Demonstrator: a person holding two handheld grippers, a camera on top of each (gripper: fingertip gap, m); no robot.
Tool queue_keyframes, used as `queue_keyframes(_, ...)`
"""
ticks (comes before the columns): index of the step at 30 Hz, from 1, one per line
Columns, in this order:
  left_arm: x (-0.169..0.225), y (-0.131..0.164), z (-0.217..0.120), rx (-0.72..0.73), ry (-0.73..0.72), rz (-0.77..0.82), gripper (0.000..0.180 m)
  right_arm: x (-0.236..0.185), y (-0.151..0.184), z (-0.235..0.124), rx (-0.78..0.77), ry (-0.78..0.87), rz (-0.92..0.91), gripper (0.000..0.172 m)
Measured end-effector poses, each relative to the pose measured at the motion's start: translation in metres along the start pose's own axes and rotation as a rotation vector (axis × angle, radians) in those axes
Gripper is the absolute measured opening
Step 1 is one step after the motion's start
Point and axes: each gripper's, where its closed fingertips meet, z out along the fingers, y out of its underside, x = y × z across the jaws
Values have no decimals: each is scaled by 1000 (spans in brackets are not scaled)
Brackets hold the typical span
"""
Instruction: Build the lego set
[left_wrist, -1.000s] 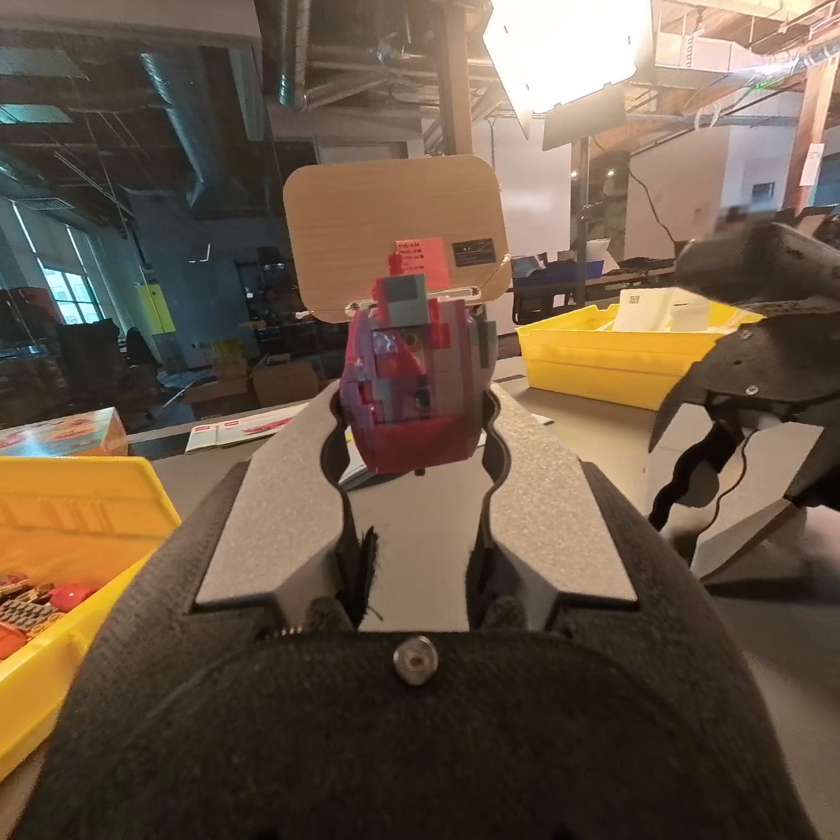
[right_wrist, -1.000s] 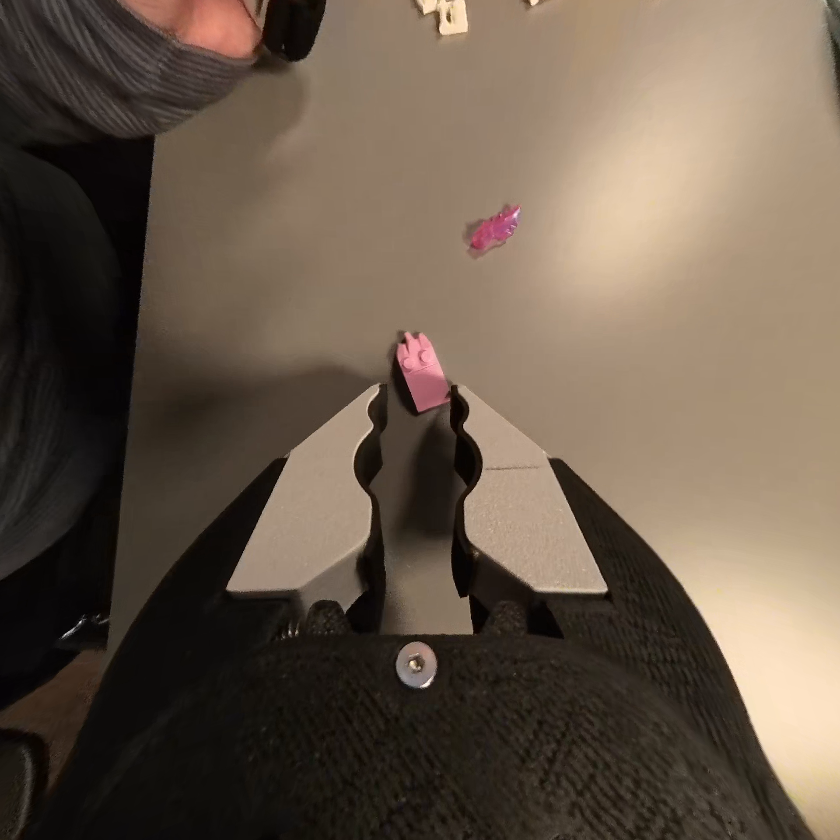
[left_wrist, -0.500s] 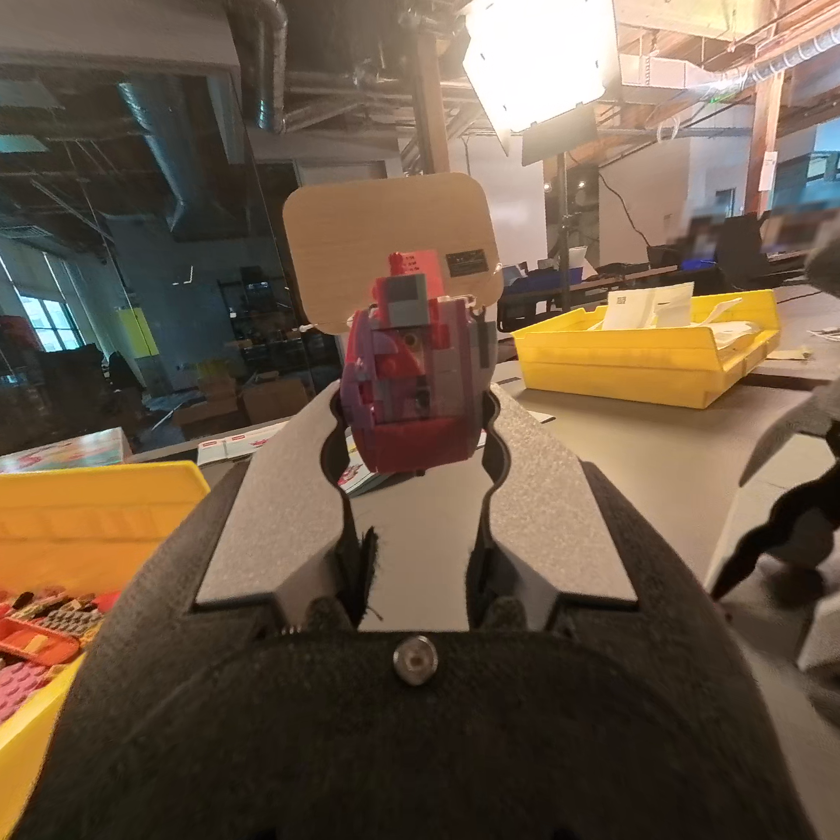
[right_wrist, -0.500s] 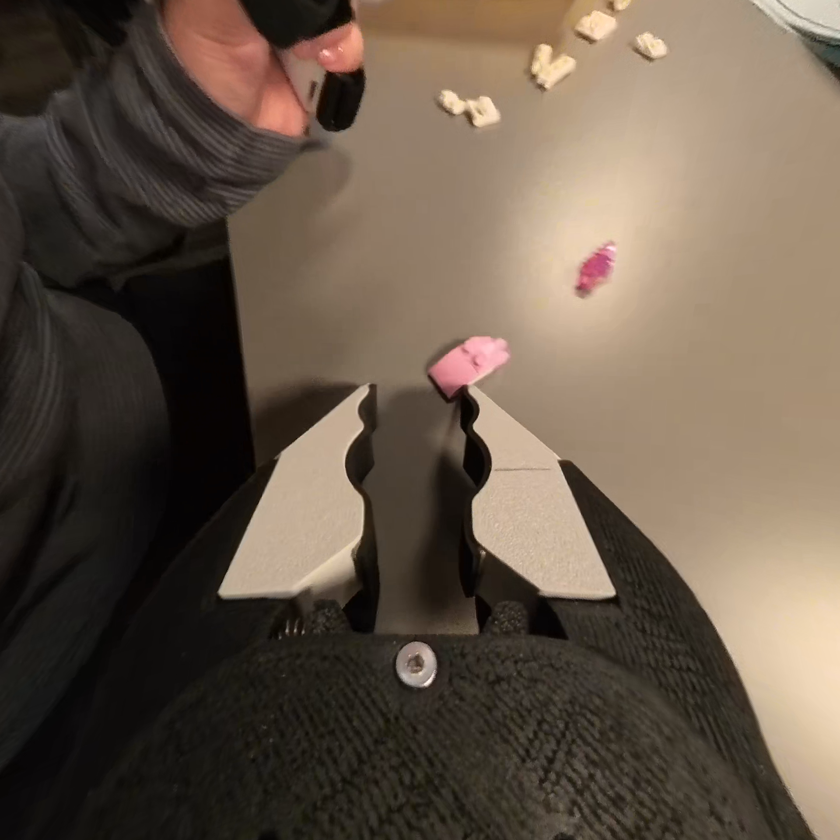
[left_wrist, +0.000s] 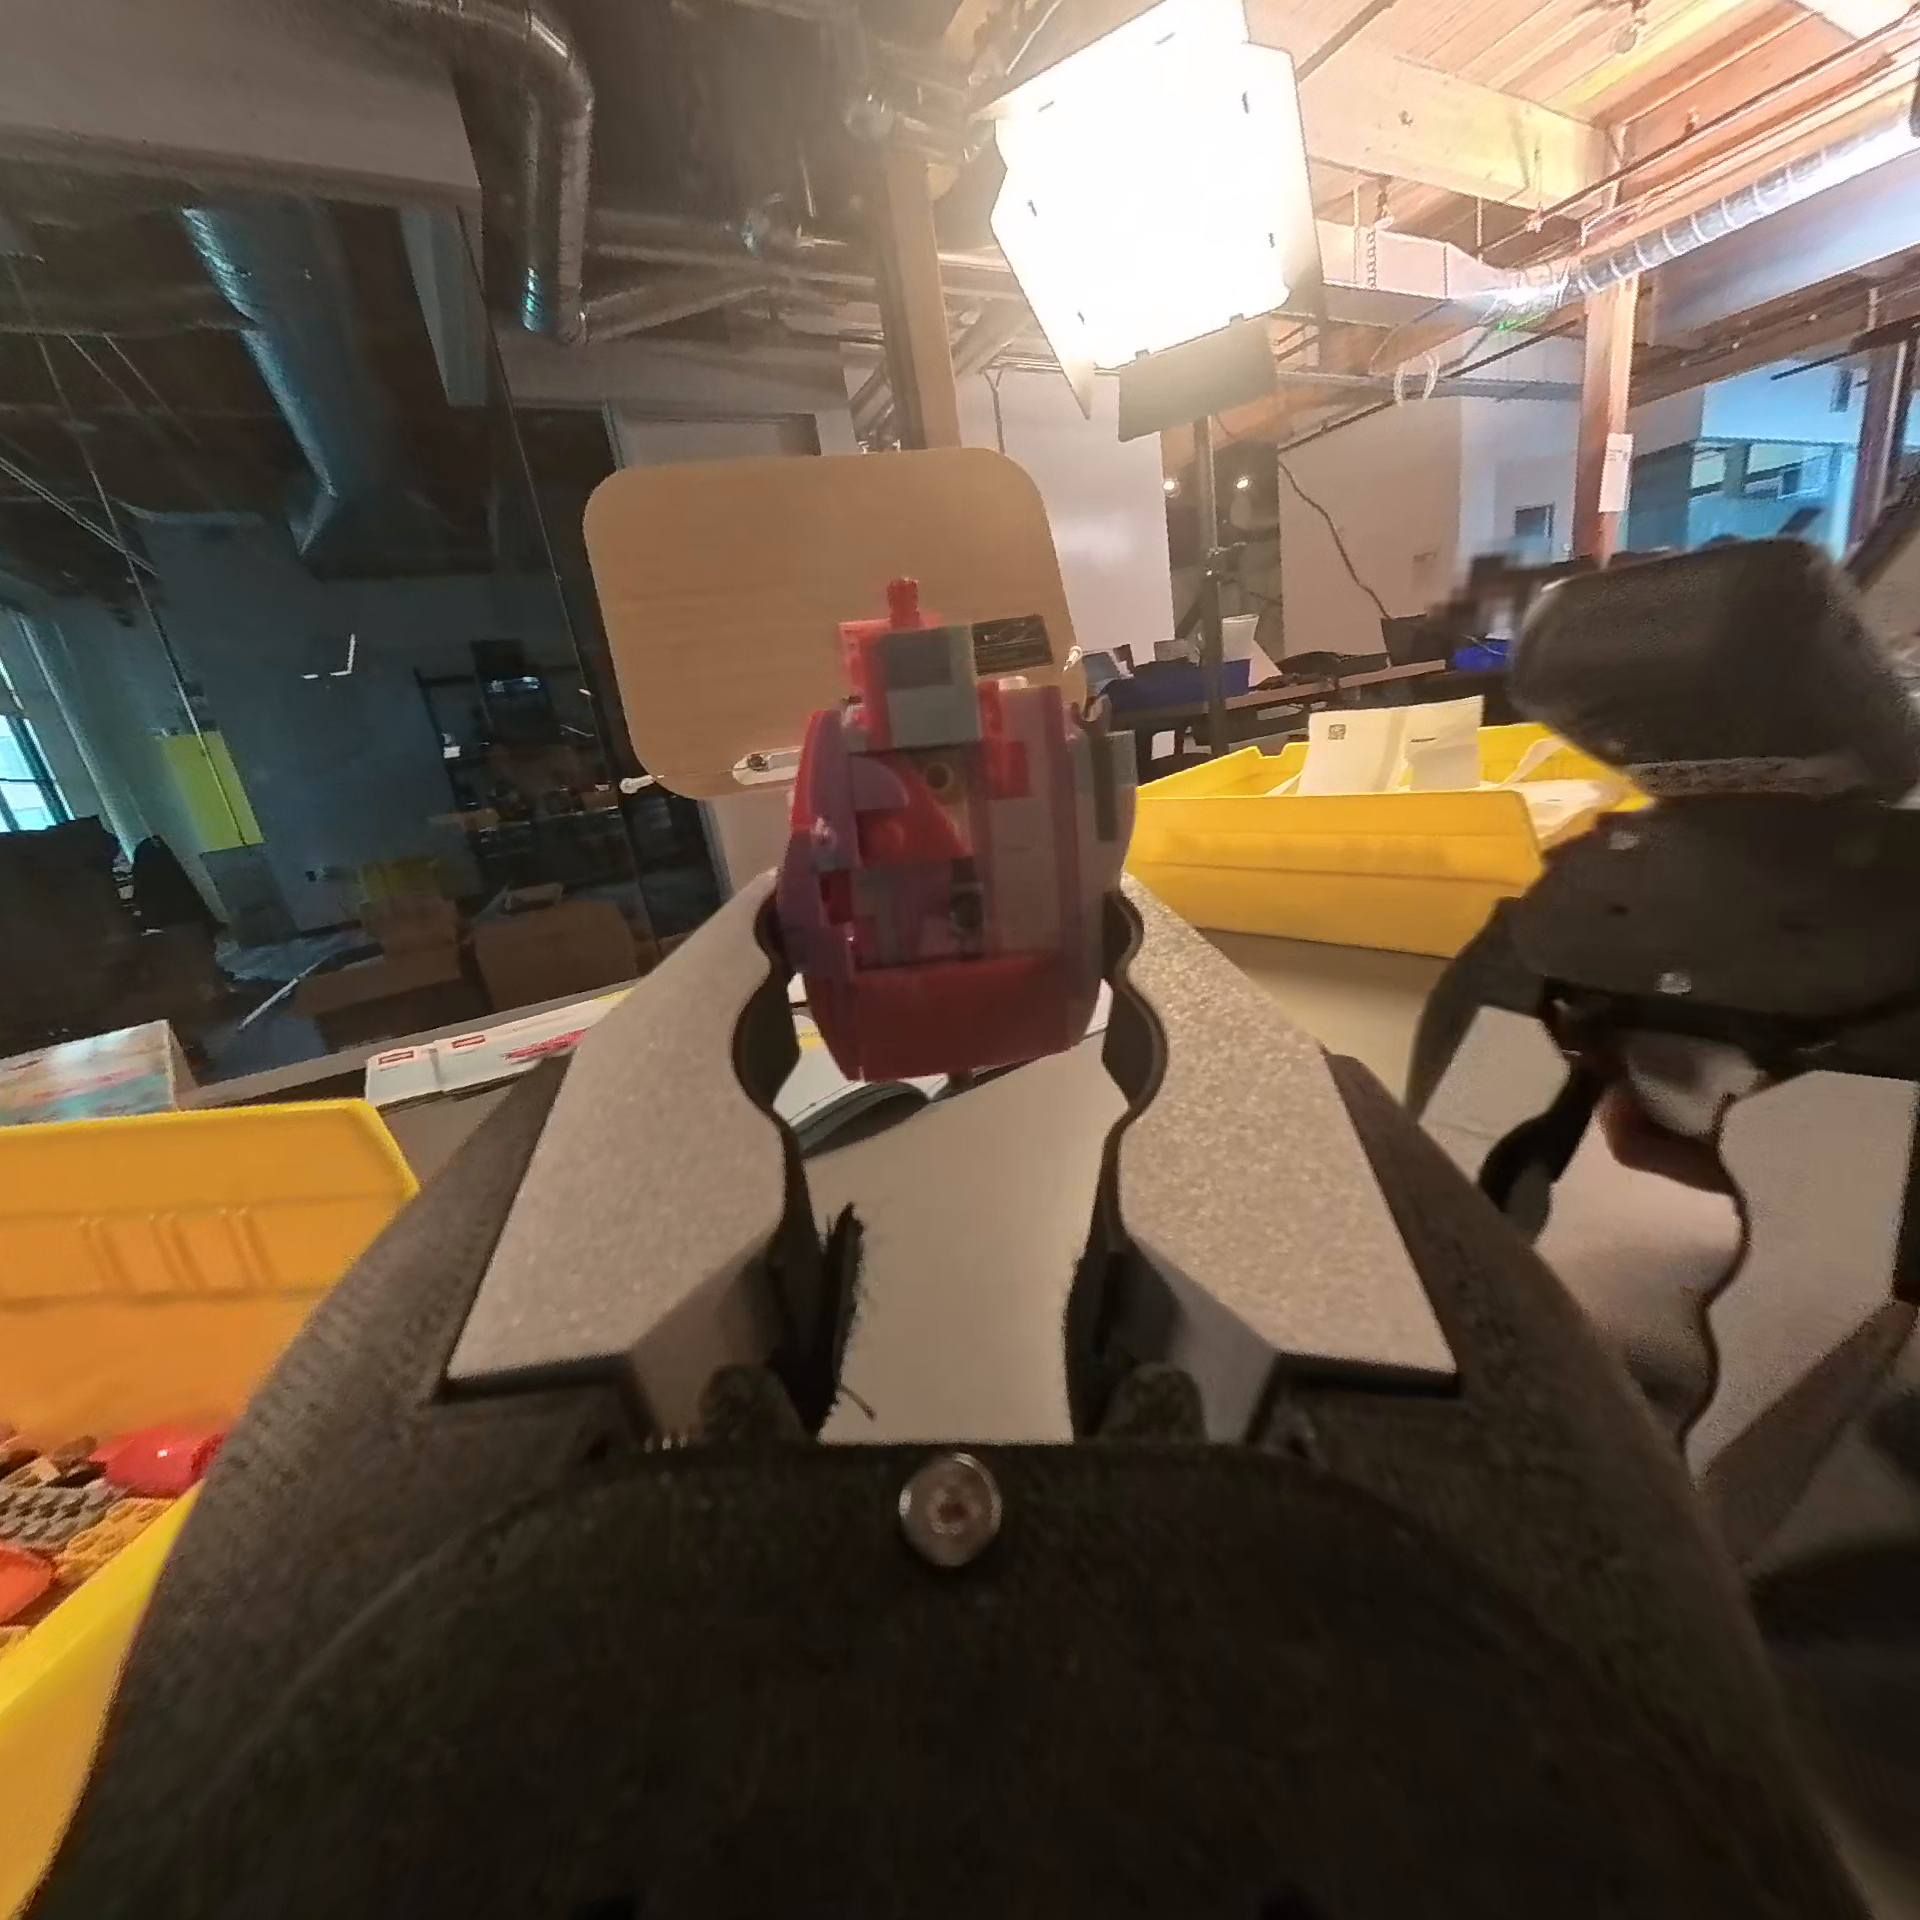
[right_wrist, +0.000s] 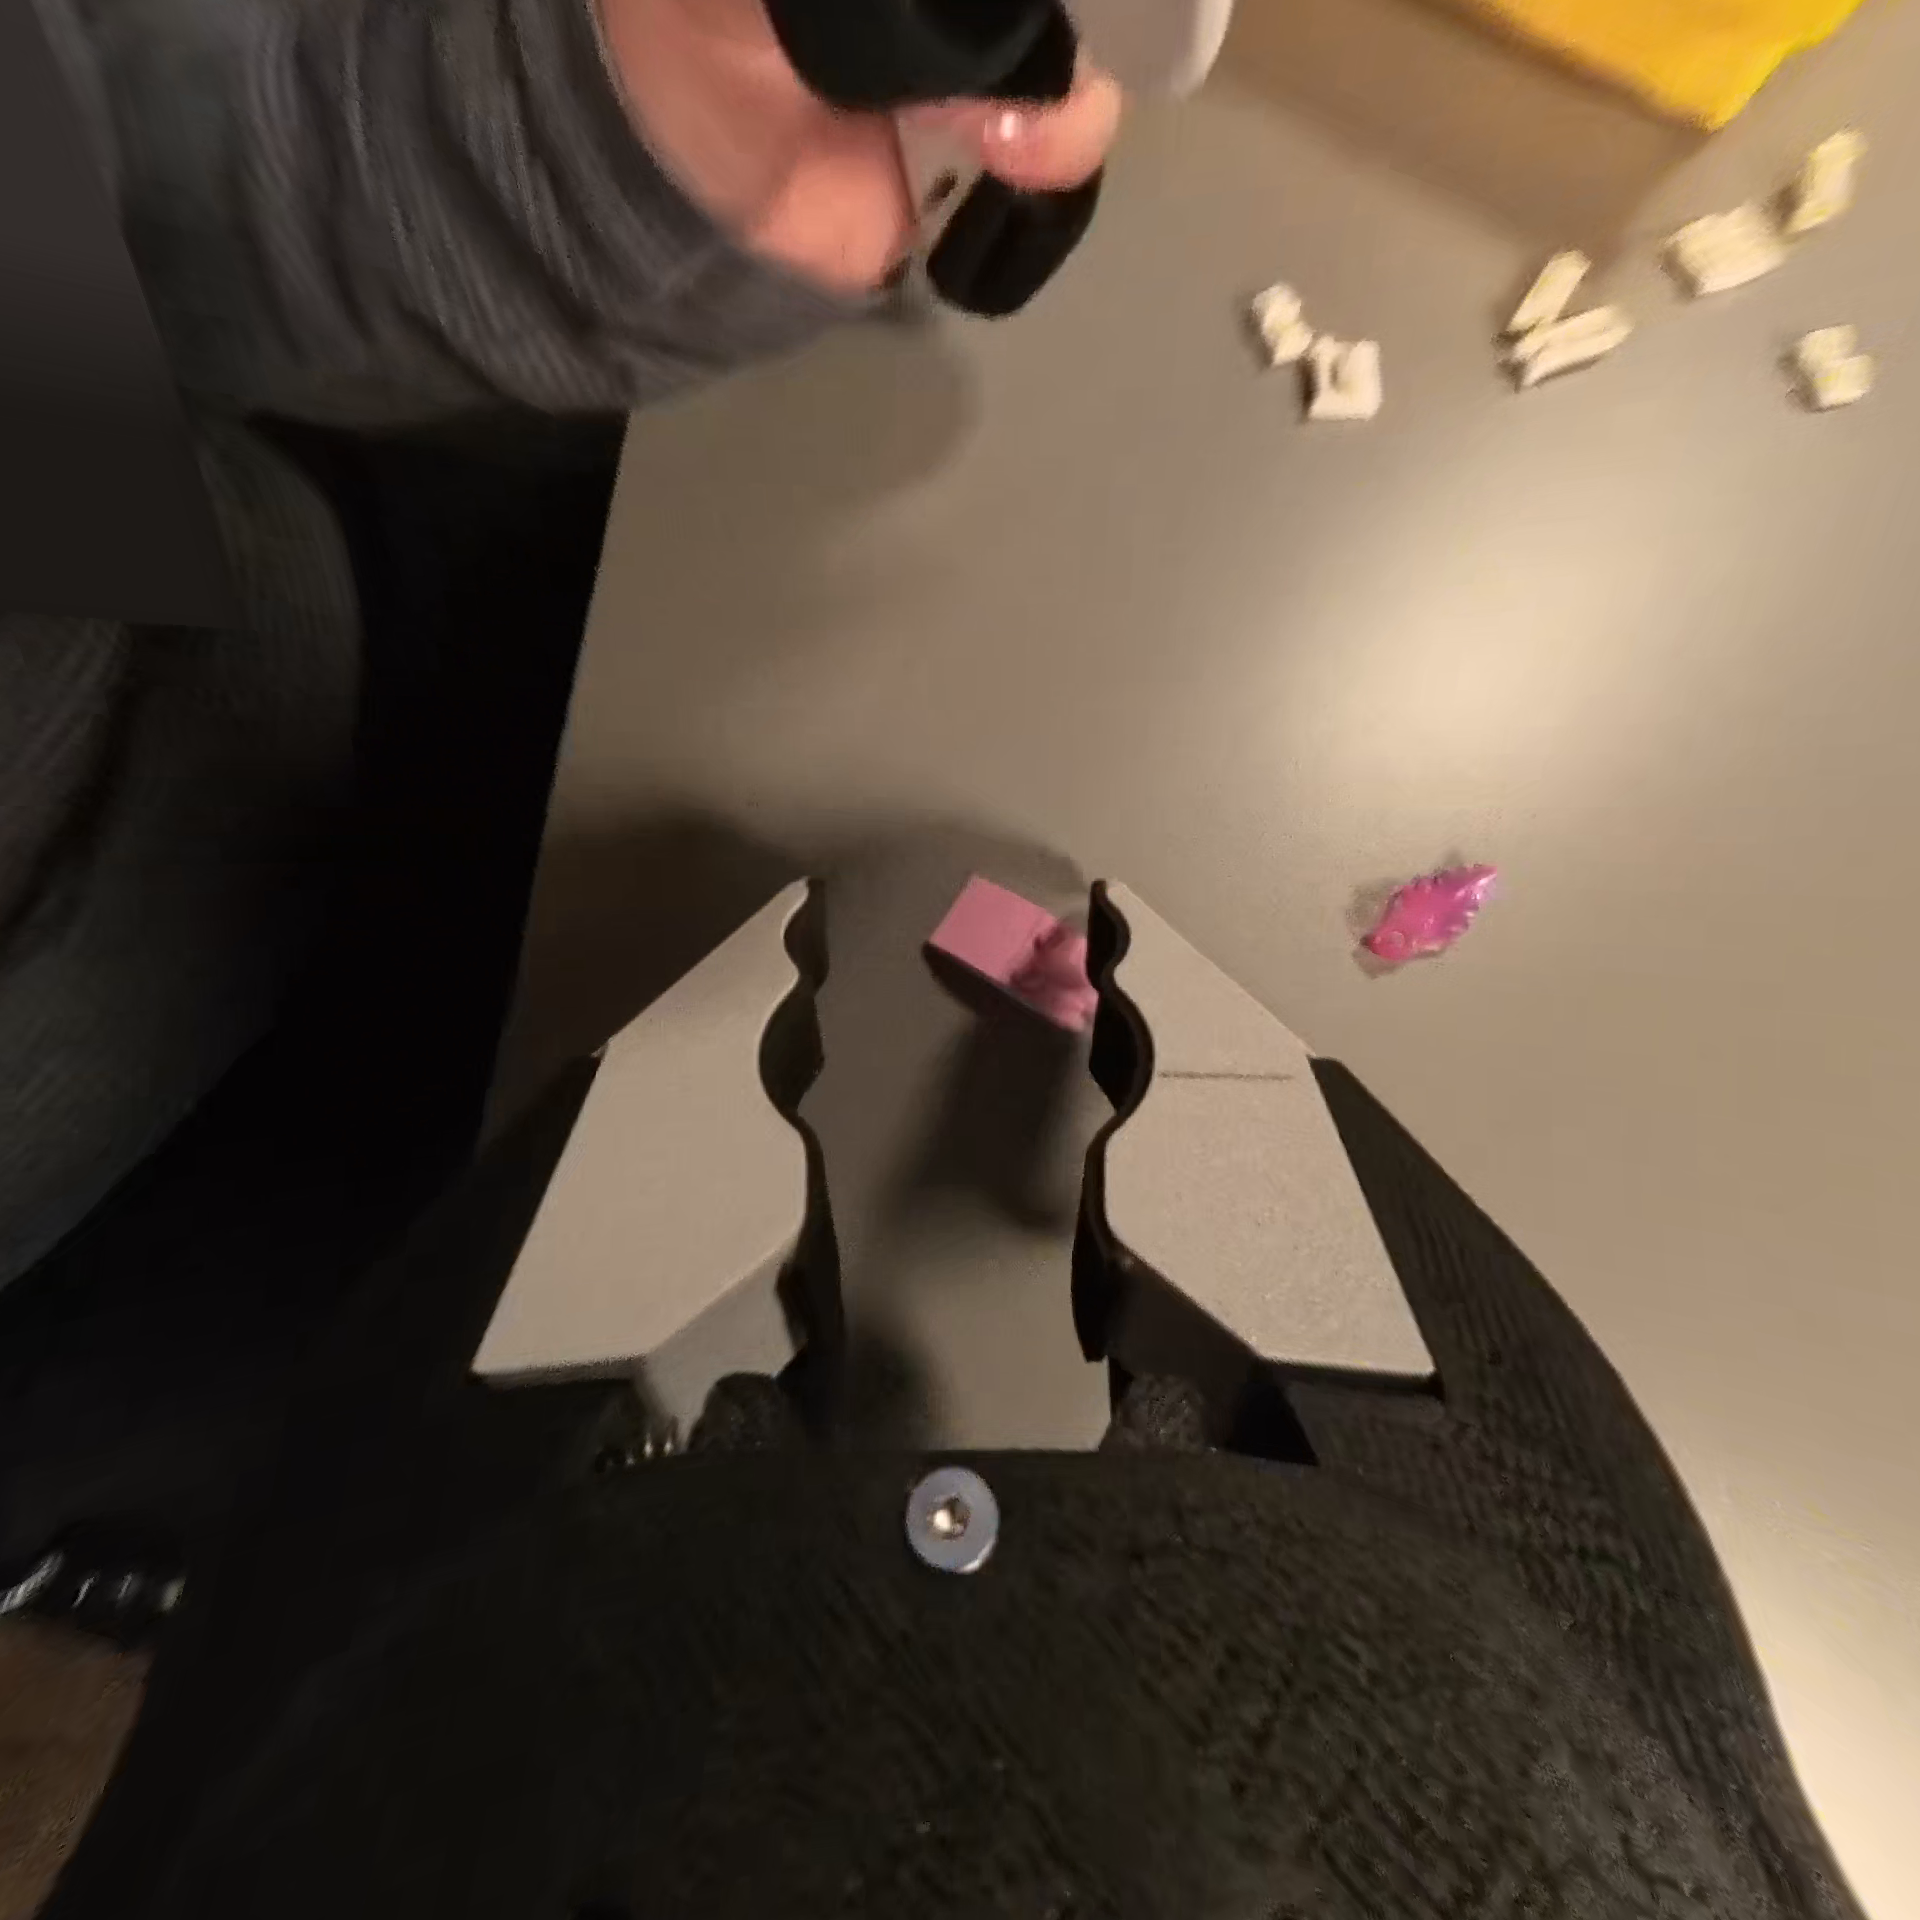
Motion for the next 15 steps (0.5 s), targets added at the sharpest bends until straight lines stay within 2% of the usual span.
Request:
queue_keyframes(4,-1,1,0,-3,5,-20,57,7,9,-5,-114,-46,-22,45)
queue_keyframes(7,-1,1,1,-3,16,-36,57,2,13,-11,-132,-90,4,30)
queue_keyframes(13,0,3,3,-17,9,-42,57,-5,15,-15,-72,-112,25,14)
queue_keyframes(15,-2,6,4,-35,-5,-45,57,-10,16,-17,-49,-145,54,13)
